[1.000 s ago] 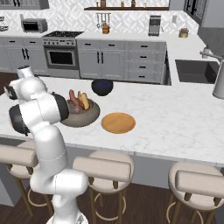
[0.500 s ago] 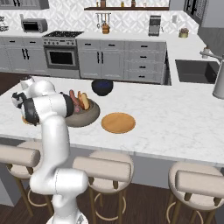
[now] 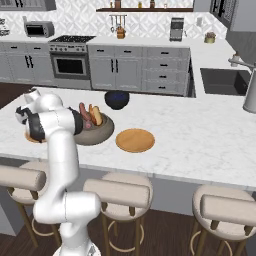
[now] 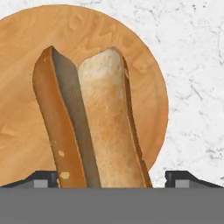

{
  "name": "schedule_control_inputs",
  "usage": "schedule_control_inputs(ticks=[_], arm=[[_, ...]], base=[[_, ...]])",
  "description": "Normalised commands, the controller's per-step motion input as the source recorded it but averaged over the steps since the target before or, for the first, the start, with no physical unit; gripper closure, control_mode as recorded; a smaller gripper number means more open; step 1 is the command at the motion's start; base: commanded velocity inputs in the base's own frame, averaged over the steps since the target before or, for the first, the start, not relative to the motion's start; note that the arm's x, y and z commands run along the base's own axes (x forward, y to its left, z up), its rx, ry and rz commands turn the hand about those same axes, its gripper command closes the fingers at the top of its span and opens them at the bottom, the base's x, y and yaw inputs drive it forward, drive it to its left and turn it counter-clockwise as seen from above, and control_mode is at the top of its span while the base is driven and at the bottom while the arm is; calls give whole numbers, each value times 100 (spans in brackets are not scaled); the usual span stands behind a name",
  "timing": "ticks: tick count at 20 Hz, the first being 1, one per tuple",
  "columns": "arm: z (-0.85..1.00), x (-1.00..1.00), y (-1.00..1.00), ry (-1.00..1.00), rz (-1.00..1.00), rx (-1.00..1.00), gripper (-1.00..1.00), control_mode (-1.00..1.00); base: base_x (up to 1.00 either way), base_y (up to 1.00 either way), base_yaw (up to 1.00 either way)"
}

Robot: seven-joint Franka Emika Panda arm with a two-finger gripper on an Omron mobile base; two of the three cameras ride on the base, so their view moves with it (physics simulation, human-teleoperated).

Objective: Place one bun and one sausage from the bowl on each plate.

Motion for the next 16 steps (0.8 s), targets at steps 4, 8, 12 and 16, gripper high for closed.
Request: schedule_control_inputs(ticks=[4,8,12,16], arm=[[37,-18,-13,-10,0,0,-100,-100],[68,-93,-89,-14,-4,7,-100,-100],[77,-87,-100,-17,-12,11,-100,-100],[60,-22,-100,-2,-13,8,-100,-100]], base=[[0,0,0],[0,0,0],[0,0,0],[0,0,0]])
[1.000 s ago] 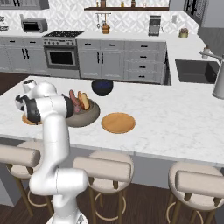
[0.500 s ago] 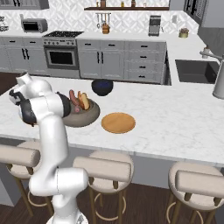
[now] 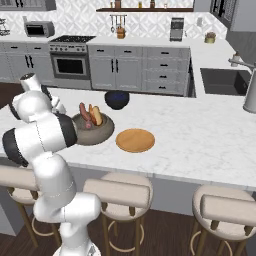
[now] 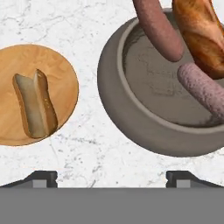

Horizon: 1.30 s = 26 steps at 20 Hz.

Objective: Place one bun and one sausage from the bowl on each plate.

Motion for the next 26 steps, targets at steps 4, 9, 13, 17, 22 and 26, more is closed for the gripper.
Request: schedule_control_inputs(ticks=[4,9,13,17,22,26], arm=[[46,0,-100,5,-13,5,-100,-100],[20,1,-100,19,-14,0,-100,-100],[-39,30,-71,19,2,-3,-100,-100],[-18,28,-9,4,0,-2,-100,-100],[-41,44,0,0,0,-5,-100,-100],[-21,62,0,-1,0,-3,-100,-100]], base=[[0,0,0],[0,0,0],[0,0,0],[0,0,0],[0,0,0],[0,0,0]])
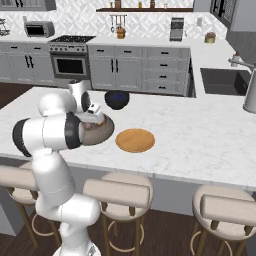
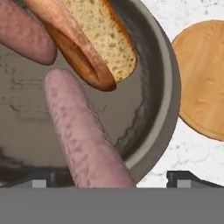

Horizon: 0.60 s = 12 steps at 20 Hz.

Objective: Place one bun and one sausage from the bowl on each plate.

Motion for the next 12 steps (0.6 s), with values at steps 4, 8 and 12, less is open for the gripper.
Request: schedule_control_inputs(ticks=[4,8,12], arm=[[-11,28,0,0,0,0,-100,-100],[-27,-61,0,0,0,-3,100,-100],[-5,-10,0,0,0,0,100,-100]], base=[[0,0,0],[0,0,0],[0,0,0]])
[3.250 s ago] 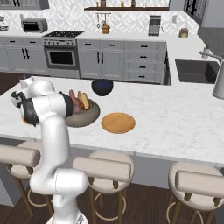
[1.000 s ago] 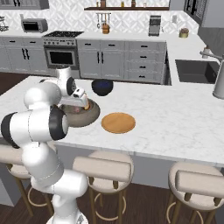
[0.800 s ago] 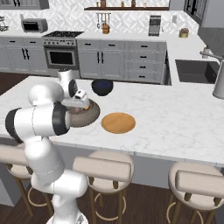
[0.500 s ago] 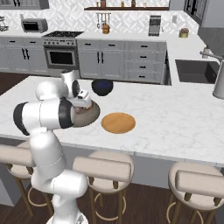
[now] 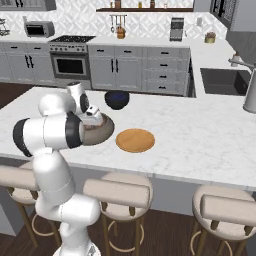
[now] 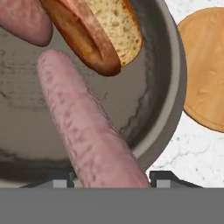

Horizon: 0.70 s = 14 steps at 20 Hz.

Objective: Place one bun and one sausage from the bowl on each plate.

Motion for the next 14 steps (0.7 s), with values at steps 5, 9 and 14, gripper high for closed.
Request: schedule_control_inputs(ticks=[5,9,14], arm=[[32,-29,0,0,0,1,100,-100],[100,-100,-57,0,-7,7,100,-100],[43,-98,-100,-28,-17,2,100,-100]], base=[[0,0,0],[0,0,0],[0,0,0]])
